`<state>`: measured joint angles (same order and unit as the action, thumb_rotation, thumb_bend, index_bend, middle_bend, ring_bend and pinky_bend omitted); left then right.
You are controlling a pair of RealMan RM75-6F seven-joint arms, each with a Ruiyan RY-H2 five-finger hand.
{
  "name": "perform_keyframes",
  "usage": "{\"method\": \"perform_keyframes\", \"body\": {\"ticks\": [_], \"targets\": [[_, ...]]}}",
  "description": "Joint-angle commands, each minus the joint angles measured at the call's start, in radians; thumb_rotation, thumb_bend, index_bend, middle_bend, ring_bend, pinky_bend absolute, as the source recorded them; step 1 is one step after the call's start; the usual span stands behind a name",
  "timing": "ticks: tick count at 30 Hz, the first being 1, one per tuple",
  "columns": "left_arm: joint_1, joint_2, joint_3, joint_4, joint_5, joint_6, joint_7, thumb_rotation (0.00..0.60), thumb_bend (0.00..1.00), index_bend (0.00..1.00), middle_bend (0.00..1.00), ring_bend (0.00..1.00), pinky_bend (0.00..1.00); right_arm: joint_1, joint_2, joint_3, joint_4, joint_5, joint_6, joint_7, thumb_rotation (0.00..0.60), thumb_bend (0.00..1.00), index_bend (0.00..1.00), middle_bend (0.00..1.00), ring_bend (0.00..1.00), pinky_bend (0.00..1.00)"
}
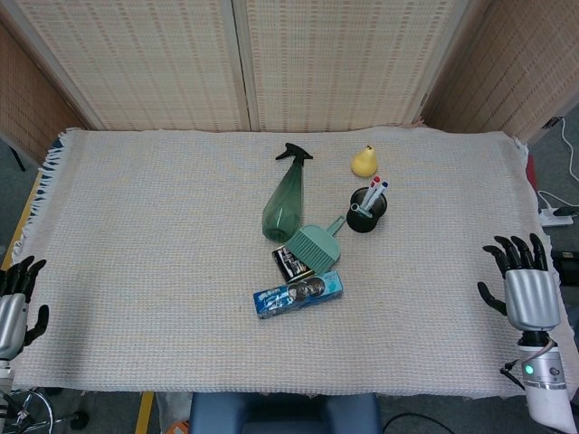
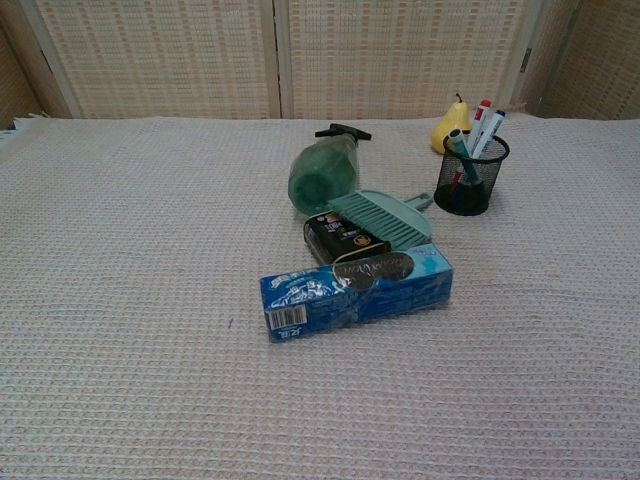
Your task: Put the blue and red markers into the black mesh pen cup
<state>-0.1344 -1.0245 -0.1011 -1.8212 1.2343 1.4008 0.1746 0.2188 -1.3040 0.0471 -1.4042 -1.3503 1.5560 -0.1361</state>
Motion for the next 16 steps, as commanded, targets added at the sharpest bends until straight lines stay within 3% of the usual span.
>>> {"method": "perform_keyframes", "body": {"ticks": [1,16], "targets": [[0.001,0.0,0.001,0.002,0.003,0.003,0.003,0.6,0.48,0.09,0.0,0.0,0.12,-0.007,0.006,0.008,-0.011,-0.006,-0.001,0.003,0.6,0.18,0.28,0.18,0.11,0.0],[-0.014,-0.02,0.002,0.007,-0.032,-0.026,0.05,0.6,0.48,0.09,0.0,0.0,0.12,-0.024,0.01,0.041,0.007,-0.002,-0.054,0.019,0.6,0.18,0.27,0.18,0.11,0.0]]}}
